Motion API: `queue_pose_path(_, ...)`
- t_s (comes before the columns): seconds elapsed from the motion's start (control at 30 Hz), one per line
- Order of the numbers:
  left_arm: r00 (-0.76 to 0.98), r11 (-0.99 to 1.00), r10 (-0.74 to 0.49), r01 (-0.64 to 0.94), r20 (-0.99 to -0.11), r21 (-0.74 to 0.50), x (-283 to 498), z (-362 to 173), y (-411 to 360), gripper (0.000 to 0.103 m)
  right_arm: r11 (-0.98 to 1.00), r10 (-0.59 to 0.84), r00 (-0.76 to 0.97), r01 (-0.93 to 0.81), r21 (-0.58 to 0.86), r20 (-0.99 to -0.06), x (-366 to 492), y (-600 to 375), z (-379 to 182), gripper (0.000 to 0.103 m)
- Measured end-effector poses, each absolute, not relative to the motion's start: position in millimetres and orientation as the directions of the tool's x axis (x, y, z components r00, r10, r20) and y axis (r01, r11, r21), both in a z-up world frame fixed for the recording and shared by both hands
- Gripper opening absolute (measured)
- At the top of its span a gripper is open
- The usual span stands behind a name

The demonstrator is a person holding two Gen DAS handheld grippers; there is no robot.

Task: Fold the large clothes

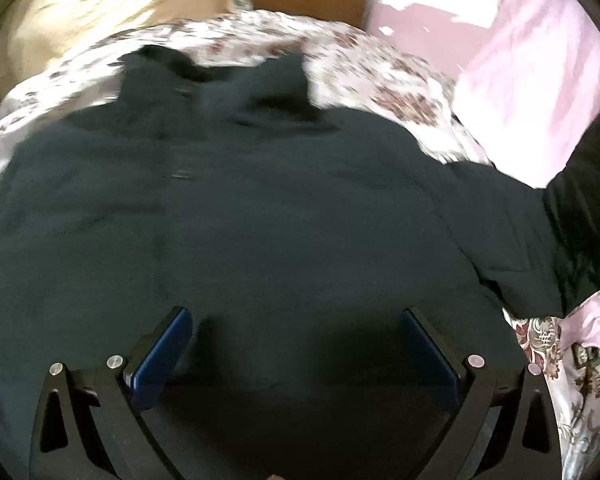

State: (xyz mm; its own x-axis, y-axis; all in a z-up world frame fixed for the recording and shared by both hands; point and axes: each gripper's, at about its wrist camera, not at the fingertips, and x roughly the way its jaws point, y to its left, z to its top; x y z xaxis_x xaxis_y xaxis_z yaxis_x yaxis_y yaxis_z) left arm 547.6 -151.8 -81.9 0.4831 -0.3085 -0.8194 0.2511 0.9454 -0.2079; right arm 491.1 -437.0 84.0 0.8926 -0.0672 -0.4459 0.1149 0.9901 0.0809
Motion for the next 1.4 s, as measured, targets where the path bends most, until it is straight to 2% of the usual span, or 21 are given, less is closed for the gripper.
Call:
queue_pose_path(0.17, 0.503, 0.942, -0.334, 0.160, -0.797, -0.294, 540.2, -60.1, -57.3, 0.103, 0.999, 0.046, 0.873, -0.052, 0.001, -0.486, 517.8, -353.2, 71.8, 0.009)
queue_pose_path(0.33, 0.518, 0.925, -0.350, 0.061, -0.780, -0.375, 531.3, -49.0, 26.8, 0.103, 0.983, 0.148, 0.821, -0.183, -0.009, -0.552, 516.4, -274.9, 44.2, 0.009)
queue_pose_path(0.47, 0.532, 0.868, -0.435, 0.034, -0.726, -0.495, 520.8, -48.5, 81.0, 0.103, 0.964, 0.193, 0.772, -0.266, -0.032, -0.606, 507.4, -211.8, 18.8, 0.009)
queue_pose_path(0.57, 0.532, 0.790, -0.527, 0.017, -0.663, -0.613, 514.0, -56.3, 109.9, 0.103, 0.942, 0.227, 0.713, -0.335, -0.037, -0.663, 499.6, -172.0, -8.2, 0.009)
queue_pose_path(0.77, 0.532, 0.626, -0.627, -0.091, -0.569, -0.775, 516.1, -88.5, 139.1, 0.103, 0.898, 0.250, 0.636, -0.434, -0.071, -0.730, 487.4, -99.6, -46.9, 0.009)
queue_pose_path(0.87, 0.528, 0.548, -0.658, -0.153, -0.537, -0.822, 522.2, -108.3, 141.1, 0.098, 0.893, 0.232, 0.630, -0.441, -0.095, -0.741, 477.4, -84.7, -55.7, 0.009)
queue_pose_path(0.93, 0.522, 0.508, -0.684, -0.160, -0.509, -0.846, 525.5, -115.1, 135.6, 0.087, 0.892, 0.219, 0.633, -0.438, -0.110, -0.743, 470.3, -83.1, -57.2, 0.009)
queue_pose_path(1.07, 0.526, 0.494, -0.706, -0.113, -0.473, -0.862, 531.3, -109.4, 116.3, 0.072, 0.880, 0.189, 0.637, -0.448, -0.160, -0.747, 458.5, -78.9, -62.3, 0.009)
queue_pose_path(1.1, 0.526, 0.512, -0.700, -0.101, -0.483, -0.853, 534.6, -106.1, 110.6, 0.060, 0.876, 0.186, 0.637, -0.452, -0.167, -0.748, 457.3, -78.0, -62.1, 0.009)
queue_pose_path(1.13, 0.527, 0.549, -0.680, -0.096, -0.510, -0.831, 539.7, -103.6, 102.4, 0.042, 0.874, 0.188, 0.636, -0.456, -0.168, -0.748, 454.3, -77.7, -63.2, 0.009)
queue_pose_path(1.17, 0.527, 0.567, -0.670, -0.091, -0.523, -0.818, 541.3, -100.1, 101.9, 0.033, 0.874, 0.195, 0.633, -0.458, -0.160, -0.749, 454.1, -81.8, -61.3, 0.010)
queue_pose_path(1.2, 0.526, 0.594, -0.656, -0.083, -0.541, -0.800, 544.4, -97.3, 97.5, 0.014, 0.875, 0.203, 0.627, -0.461, -0.148, -0.752, 452.9, -83.3, -61.0, 0.012)
queue_pose_path(1.23, 0.521, 0.644, -0.623, -0.083, -0.584, -0.761, 550.7, -95.5, 90.9, 0.004, 0.876, 0.213, 0.619, -0.463, -0.133, -0.756, 452.1, -86.5, -60.6, 0.013)
queue_pose_path(1.33, 0.529, 0.736, -0.544, -0.072, -0.652, -0.673, 557.1, -91.6, 85.9, 0.005, 0.884, 0.255, 0.607, -0.461, -0.073, -0.752, 445.2, -114.7, -53.3, 0.022)
queue_pose_path(1.4, 0.548, 0.773, -0.499, -0.069, -0.671, -0.631, 559.0, -91.8, 88.2, 0.005, 0.905, 0.247, 0.632, -0.422, -0.058, -0.734, 444.4, -142.4, -47.5, 0.039)
